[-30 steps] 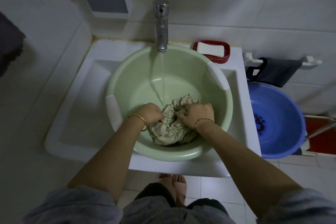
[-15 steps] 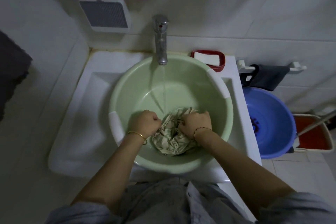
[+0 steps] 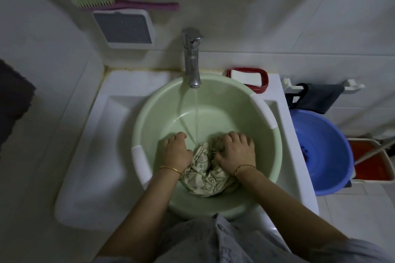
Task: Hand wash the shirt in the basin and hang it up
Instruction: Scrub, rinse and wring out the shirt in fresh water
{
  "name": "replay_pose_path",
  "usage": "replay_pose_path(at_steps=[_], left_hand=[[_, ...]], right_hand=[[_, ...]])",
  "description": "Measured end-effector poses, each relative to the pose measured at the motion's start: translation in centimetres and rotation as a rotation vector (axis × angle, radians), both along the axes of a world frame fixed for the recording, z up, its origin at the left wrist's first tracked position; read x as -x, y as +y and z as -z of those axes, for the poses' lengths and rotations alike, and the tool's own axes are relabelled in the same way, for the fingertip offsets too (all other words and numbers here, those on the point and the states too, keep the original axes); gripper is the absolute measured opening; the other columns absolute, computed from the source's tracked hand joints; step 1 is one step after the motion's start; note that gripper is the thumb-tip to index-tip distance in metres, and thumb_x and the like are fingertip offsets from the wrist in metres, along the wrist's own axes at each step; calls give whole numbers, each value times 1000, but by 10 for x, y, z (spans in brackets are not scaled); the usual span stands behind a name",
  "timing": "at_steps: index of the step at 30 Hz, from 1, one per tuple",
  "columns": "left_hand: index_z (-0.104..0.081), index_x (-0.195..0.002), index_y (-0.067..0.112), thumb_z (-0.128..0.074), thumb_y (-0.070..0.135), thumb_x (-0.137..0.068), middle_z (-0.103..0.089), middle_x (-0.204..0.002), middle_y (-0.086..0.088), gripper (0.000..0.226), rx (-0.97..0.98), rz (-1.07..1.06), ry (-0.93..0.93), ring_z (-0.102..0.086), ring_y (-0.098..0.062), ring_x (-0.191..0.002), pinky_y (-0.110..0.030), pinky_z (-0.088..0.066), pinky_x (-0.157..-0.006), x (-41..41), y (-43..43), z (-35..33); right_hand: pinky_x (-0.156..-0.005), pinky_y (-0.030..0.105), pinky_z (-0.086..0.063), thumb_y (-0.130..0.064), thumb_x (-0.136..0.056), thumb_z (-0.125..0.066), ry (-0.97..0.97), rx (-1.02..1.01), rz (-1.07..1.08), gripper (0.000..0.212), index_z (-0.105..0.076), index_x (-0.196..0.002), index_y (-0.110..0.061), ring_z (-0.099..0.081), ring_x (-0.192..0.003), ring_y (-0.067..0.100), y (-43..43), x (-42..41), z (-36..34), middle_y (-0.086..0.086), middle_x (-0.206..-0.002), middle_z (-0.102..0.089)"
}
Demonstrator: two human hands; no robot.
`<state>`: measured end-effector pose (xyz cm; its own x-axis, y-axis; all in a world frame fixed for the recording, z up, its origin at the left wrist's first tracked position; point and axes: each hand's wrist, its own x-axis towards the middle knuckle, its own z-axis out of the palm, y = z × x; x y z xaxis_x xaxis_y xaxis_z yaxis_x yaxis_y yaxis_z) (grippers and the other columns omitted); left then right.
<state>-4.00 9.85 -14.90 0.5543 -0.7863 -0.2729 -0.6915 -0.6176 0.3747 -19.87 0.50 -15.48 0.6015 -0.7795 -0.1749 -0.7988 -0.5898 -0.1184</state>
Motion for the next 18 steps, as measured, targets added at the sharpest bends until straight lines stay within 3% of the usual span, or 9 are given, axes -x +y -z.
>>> replay_pose_path(at_steps=[7, 18], left_hand=[[-43, -134, 14, -57, 23, -80, -50, -135, -10, 57, -23, -4, 30, -43, -30, -125, -34, -32, -108, -3, -1, 7], [-47, -131, 14, -57, 24, -79, -53, -133, -11, 54, 12, -23, 47, -45, -30, -124, -33, -34, -106, -8, 0, 14]], right_hand=[[-107, 43, -27, -43, -85, -48, 2, -192, 27, 61, -36, -140, -20, -30, -135, 24, 0, -5, 2, 2, -148, -33], [-102, 44, -31, -40, -90, -44, 16, -222, 80, 53, -36, -137, -18, -38, -128, 26, 2, -10, -4, 5, -141, -42]])
